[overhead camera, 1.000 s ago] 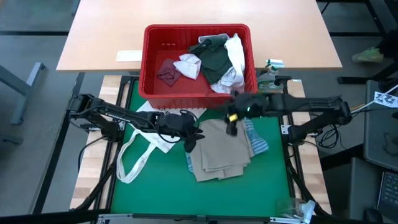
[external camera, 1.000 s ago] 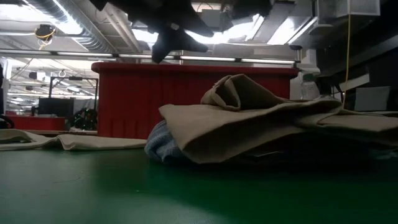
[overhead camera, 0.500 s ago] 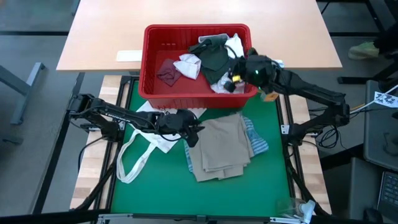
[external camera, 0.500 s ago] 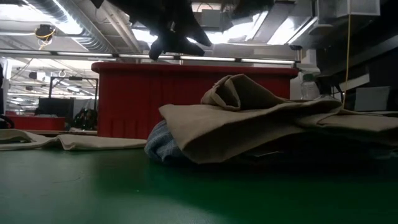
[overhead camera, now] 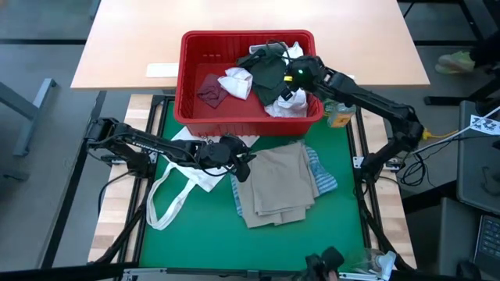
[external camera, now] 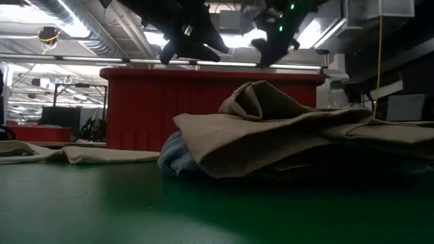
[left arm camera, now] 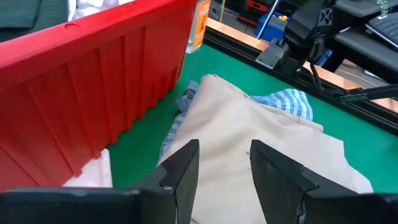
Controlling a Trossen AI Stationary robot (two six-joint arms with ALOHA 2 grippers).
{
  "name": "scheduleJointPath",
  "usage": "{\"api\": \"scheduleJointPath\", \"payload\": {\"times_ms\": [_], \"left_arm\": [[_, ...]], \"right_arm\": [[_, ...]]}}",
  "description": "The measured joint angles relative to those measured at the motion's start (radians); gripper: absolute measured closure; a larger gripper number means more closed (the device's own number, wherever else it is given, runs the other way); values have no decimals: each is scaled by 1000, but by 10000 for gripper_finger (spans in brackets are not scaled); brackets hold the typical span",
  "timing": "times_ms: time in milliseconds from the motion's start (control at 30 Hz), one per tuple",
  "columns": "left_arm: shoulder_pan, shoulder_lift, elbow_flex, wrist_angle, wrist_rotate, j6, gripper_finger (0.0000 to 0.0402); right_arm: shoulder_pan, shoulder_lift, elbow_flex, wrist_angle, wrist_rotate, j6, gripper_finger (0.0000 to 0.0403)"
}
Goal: Fold Laundry from Bin
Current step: Remove the white polo shirt from the red bin
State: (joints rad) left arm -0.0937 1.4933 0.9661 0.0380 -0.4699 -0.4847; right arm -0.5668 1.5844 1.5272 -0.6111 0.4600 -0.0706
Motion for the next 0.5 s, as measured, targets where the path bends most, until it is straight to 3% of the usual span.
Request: {"api": "scheduleJointPath", "payload": {"times_ms": [333, 500], "left_arm": [[0, 0, 0, 0, 0, 0, 262], [0, 0, 0, -1, 0, 0, 262]], "right_arm": [[-51, 139, -1, -74, 7, 92, 263], [-49, 175, -1, -73, 73, 92, 263]]}}
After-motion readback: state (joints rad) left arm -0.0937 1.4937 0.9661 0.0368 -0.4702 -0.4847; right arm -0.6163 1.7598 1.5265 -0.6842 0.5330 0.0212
